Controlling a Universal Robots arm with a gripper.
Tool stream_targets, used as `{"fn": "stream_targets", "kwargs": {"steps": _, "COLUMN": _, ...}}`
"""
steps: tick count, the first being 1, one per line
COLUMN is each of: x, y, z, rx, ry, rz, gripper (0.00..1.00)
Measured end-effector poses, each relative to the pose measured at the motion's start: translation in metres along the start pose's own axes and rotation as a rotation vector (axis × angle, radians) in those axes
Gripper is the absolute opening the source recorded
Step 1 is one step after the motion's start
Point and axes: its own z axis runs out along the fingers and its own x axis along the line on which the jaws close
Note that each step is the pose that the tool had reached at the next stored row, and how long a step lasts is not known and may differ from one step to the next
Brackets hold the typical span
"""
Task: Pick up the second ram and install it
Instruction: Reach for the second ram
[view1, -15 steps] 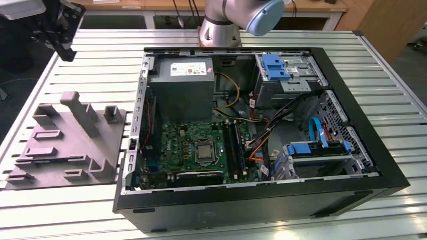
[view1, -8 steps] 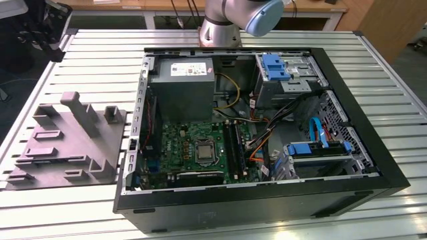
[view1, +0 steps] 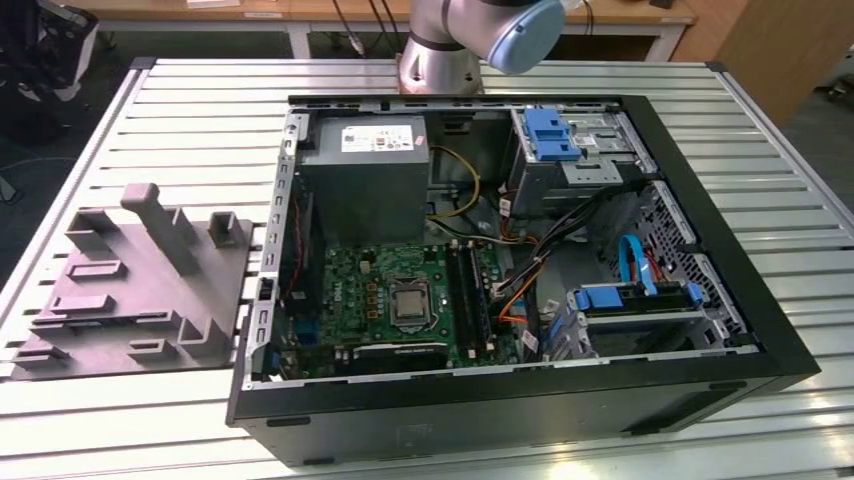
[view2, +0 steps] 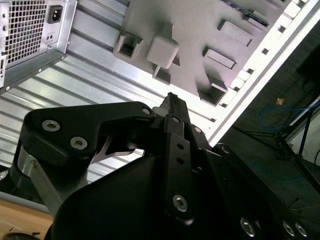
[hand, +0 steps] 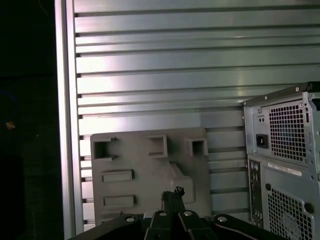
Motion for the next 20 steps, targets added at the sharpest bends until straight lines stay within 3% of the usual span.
{"fn": "stream_targets", "kwargs": {"steps": 8, "x": 0.0157, "y": -0.0013, "z": 0.0008, "rx": 0.0000, "ry": 0.0000, "rz": 0.000, "gripper": 0.10}}
{"fn": "stream_targets", "kwargs": {"steps": 14, "x": 0.0210, "y": -0.0031, "z": 0.0031, "rx": 0.0000, "ry": 0.0000, "rz": 0.000, "gripper": 0.10}}
{"fn": "stream_targets", "kwargs": {"steps": 20, "x": 0.0211, "y": -0.0037, "z": 0.0031, "rx": 0.0000, "ry": 0.0001, "rz": 0.000, "gripper": 0.10}}
